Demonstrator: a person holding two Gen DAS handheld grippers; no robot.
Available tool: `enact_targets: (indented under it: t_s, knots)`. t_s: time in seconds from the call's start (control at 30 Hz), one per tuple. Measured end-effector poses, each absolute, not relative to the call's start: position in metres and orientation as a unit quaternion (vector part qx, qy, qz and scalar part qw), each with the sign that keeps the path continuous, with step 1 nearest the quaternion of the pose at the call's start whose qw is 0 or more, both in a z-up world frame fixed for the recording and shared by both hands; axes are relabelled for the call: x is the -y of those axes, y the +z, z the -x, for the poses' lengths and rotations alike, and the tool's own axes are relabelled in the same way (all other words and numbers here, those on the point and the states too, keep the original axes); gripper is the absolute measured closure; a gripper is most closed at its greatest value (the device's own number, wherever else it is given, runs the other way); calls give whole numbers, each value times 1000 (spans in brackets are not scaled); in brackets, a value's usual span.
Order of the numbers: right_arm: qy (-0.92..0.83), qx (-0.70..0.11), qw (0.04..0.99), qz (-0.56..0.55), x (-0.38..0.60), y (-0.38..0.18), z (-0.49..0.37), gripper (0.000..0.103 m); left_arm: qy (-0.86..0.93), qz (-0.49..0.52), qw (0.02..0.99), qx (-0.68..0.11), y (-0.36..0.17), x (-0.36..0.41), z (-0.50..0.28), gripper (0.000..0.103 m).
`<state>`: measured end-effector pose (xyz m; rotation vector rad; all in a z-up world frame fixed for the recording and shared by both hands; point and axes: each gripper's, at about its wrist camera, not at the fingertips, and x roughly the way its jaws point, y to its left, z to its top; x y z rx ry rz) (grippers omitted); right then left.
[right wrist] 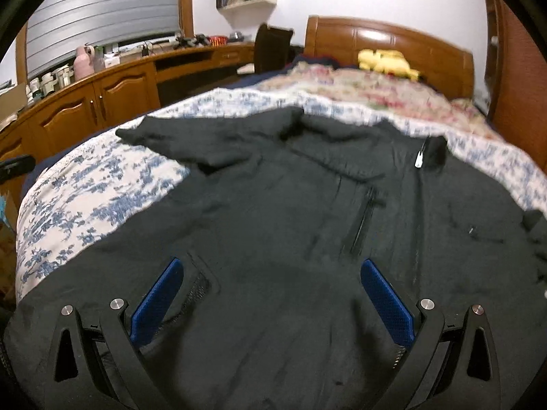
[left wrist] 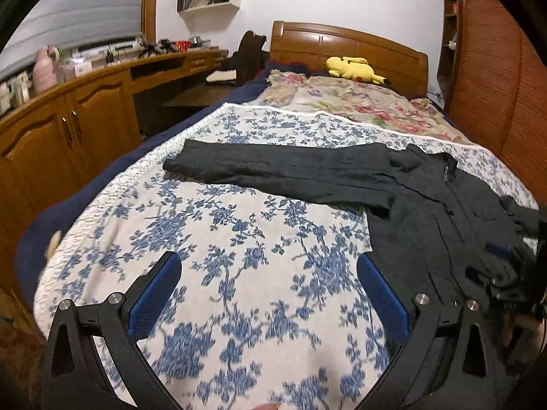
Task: Fold large clothes
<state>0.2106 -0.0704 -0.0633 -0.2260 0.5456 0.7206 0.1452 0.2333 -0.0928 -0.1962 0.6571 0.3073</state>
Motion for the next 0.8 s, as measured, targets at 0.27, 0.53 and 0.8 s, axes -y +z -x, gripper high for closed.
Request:
enact_targets:
  t_s: [0.27, 0.53, 0.8]
  knots:
    - [339, -258, 897, 118, 61, -64, -210, 0, 113, 111, 926, -342, -106, -259, -196, 3]
    - [338, -276, 892, 120, 48, -64, -226, 0, 75, 180, 910, -365, -140, -292, -263, 26]
    - [343, -283, 889, 113, 47, -66, -232, 0, 93, 208, 885, -406, -170, -313, -315, 34]
